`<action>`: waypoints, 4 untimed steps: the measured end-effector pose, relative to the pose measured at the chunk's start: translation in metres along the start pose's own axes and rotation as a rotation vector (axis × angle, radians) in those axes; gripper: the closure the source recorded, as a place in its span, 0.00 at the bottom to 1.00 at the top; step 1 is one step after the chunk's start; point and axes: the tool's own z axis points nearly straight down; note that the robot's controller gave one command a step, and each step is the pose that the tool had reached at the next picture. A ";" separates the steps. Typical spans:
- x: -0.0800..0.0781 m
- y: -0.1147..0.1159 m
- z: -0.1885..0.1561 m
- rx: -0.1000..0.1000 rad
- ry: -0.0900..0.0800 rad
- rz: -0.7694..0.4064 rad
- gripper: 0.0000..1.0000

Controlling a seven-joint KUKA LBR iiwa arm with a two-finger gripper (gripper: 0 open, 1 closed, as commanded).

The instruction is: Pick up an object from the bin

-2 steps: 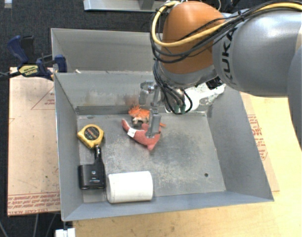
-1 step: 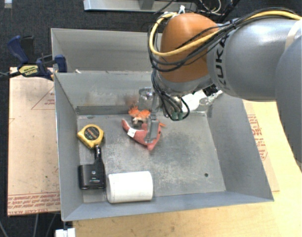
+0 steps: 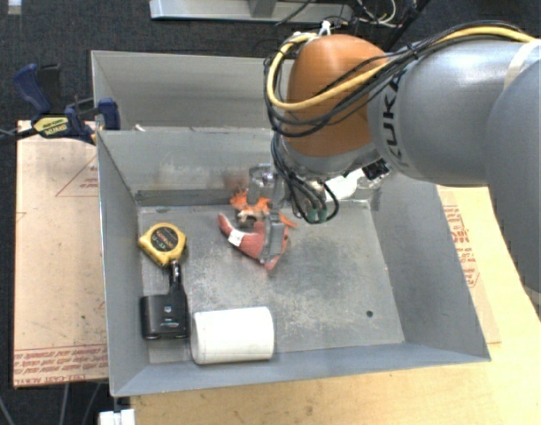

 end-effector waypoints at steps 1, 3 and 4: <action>0.000 -0.001 0.032 0.001 0.005 -0.007 0.00; -0.012 -0.007 0.081 -0.001 0.006 -0.120 0.00; 0.023 -0.048 0.115 -0.004 -0.001 -0.388 1.00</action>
Offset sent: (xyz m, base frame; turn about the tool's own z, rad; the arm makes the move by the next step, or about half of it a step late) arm 0.0143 0.0112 -0.1142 0.1491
